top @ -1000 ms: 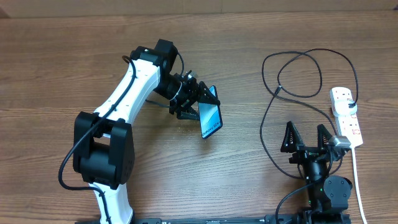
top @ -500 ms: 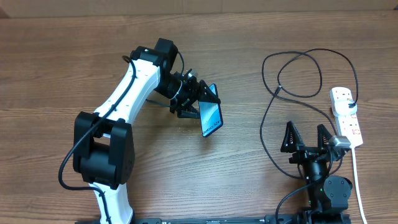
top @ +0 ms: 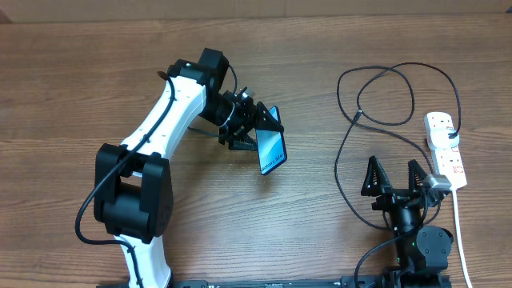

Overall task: Plug charger to phone and switch on socket
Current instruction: 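Hold the phone raised in the left gripper, then move the right gripper toward the phone and grasp its edge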

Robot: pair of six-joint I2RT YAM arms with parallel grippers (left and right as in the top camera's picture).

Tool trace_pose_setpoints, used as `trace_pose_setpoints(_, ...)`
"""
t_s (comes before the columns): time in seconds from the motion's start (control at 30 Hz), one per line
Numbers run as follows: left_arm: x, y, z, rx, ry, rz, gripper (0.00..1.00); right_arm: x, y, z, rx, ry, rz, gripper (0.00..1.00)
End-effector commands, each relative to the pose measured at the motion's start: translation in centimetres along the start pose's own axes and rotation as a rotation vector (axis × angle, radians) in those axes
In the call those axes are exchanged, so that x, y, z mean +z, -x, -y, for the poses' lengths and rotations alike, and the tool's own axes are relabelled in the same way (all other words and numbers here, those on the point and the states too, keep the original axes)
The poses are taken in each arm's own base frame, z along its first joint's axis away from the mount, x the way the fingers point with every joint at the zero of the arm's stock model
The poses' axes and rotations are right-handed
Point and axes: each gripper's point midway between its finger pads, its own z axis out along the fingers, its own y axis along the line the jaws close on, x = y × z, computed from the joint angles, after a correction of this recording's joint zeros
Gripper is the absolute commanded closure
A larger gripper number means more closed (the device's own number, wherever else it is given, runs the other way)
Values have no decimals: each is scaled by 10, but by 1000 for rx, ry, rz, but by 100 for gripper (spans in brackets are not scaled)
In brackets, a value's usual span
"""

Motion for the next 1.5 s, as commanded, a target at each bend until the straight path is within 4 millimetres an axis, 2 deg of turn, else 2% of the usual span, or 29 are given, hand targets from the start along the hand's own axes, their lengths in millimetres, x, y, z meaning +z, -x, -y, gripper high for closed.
trace_pose_setpoints(0.0,-10,9,4,46,-18,28,53,0,-2,2,-7,-8,4,0)
trace_pose_setpoints(0.33,-19,14,-2,30,-25,43,53,0,-2,2,-7,-8,4,0)
trace_pose_setpoints(0.57,-31,10,-11,-29,-37,28,54,0,-2,2,-7,-9,4,0)
trace_pose_setpoints(0.7,-36,7,-8,-26,-76,12,57,0,-2,2,5,-3,3,0)
trace_pose_setpoints(0.77,-37,8,-7,-27,-84,12,57,0,-3,-4,33,29,-6,0)
trace_pose_setpoints(0.87,-37,8,-5,-23,-96,10,57,-1,-7,-21,171,124,-43,0)
trace_pose_setpoints(1.0,-37,8,-3,-15,-107,10,56,-15,-21,-69,440,379,-213,0)
trace_pose_setpoints(1.1,-38,6,1,5,-132,1,57,-31,-30,-94,526,517,-339,0)
trace_pose_setpoints(1.23,-38,7,0,8,-127,6,56,-36,-34,-99,515,554,-370,0)
trace_pose_setpoints(1.37,-38,9,-3,18,-110,15,56,-38,-34,-102,342,598,-326,1)
trace_pose_setpoints(1.47,-37,13,-10,22,-67,37,56,-38,-35,-103,286,610,-313,1)
